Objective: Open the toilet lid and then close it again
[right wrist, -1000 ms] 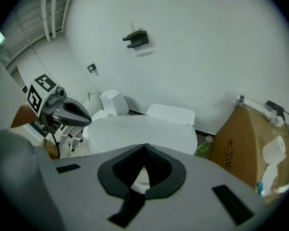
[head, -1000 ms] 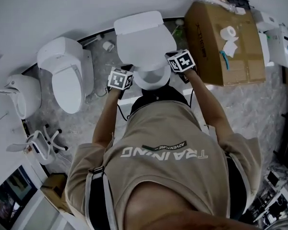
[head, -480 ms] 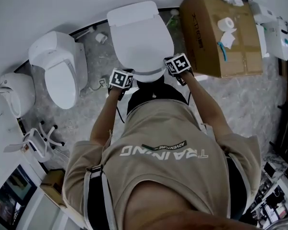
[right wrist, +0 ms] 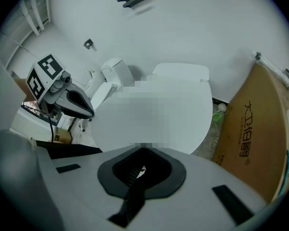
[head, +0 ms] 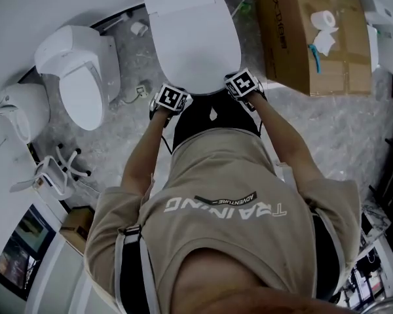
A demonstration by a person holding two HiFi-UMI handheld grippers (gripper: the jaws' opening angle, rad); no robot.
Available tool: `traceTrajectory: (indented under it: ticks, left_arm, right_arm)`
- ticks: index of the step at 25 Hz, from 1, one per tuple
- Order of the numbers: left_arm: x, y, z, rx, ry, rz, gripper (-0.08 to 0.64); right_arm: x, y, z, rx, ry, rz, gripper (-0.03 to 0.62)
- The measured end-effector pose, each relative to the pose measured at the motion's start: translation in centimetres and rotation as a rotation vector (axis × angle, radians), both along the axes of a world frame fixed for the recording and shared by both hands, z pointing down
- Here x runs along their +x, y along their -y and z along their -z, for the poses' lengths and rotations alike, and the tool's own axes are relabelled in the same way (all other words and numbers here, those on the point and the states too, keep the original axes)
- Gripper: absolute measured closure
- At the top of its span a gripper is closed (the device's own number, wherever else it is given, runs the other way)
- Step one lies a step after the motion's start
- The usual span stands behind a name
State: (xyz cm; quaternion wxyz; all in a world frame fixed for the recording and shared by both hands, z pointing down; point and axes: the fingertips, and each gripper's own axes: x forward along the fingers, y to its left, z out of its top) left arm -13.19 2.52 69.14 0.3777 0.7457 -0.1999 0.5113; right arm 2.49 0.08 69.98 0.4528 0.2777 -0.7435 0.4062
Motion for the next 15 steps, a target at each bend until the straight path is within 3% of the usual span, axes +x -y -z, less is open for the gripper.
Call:
traceTrajectory:
  ticks: [6,15]
  left_arm:
    - [0.5,-2.3,-3.9,-0.051,0.050,-0.026,0.557]
    - [0.1,-4.5,-9.0,-0.143,0.066,0.037,0.557]
  right_arm:
    - [0.1,-2.4,-3.6,-0.044,-0.008,0.015,0.578]
    - [0.2,-4.6,-8.6,-0.132,0.018,0.031,0.578]
